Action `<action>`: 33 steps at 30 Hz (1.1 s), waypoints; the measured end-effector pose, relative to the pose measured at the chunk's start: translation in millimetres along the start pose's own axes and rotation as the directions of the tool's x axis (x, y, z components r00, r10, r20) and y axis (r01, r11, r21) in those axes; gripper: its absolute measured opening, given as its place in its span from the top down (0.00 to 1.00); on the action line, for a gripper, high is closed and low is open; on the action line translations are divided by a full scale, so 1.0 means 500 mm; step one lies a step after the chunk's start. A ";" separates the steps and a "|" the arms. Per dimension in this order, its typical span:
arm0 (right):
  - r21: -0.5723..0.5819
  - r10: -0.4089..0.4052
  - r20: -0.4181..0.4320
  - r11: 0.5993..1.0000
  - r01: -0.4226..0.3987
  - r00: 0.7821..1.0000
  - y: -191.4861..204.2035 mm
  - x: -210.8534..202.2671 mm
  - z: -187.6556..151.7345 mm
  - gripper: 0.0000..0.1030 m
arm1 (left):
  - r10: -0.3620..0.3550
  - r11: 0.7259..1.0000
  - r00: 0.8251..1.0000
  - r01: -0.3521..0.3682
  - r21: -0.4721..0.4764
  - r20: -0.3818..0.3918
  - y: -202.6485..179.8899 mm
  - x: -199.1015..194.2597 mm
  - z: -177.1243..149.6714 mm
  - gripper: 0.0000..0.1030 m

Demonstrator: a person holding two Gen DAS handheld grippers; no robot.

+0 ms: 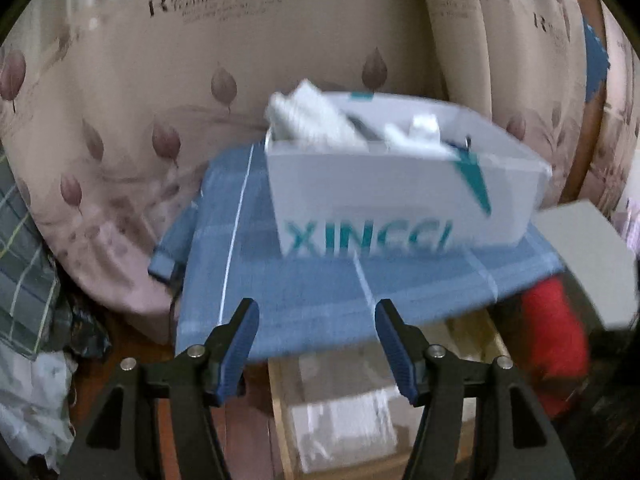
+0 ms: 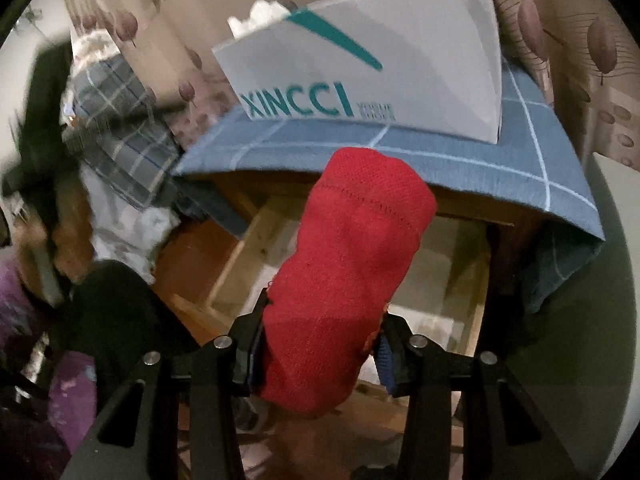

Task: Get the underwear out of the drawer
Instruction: 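Carry the red sock with the right gripper over the white box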

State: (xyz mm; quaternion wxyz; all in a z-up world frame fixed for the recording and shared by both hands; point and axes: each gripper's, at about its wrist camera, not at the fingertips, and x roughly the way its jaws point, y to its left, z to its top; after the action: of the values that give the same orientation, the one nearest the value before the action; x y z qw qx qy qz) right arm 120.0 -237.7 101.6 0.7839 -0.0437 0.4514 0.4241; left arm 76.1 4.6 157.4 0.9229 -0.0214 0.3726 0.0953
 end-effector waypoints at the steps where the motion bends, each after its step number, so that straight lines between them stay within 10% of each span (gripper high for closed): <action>1: -0.003 -0.003 0.008 1.000 0.003 1.000 0.007 -0.011 0.004 0.59 | 0.005 1.000 1.000 -0.005 0.010 -0.002 -0.001 0.002 -0.019 0.40; 13: -0.105 -0.004 0.169 0.994 0.022 0.986 0.094 -0.172 0.202 0.59 | -0.045 0.994 0.999 0.043 0.105 0.017 -0.052 0.010 -0.075 0.40; 33: -0.057 -0.170 0.076 0.983 0.174 0.983 0.034 -0.007 0.478 0.59 | -0.002 1.000 1.000 0.003 0.028 -0.018 -0.010 0.036 -0.072 0.40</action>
State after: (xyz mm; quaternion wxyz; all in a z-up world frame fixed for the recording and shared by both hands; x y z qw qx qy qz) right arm 267.5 -121.3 250.3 0.8313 -0.0922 0.4042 0.3702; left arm 65.2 -1.6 119.0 0.9198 -0.0095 0.3820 0.0887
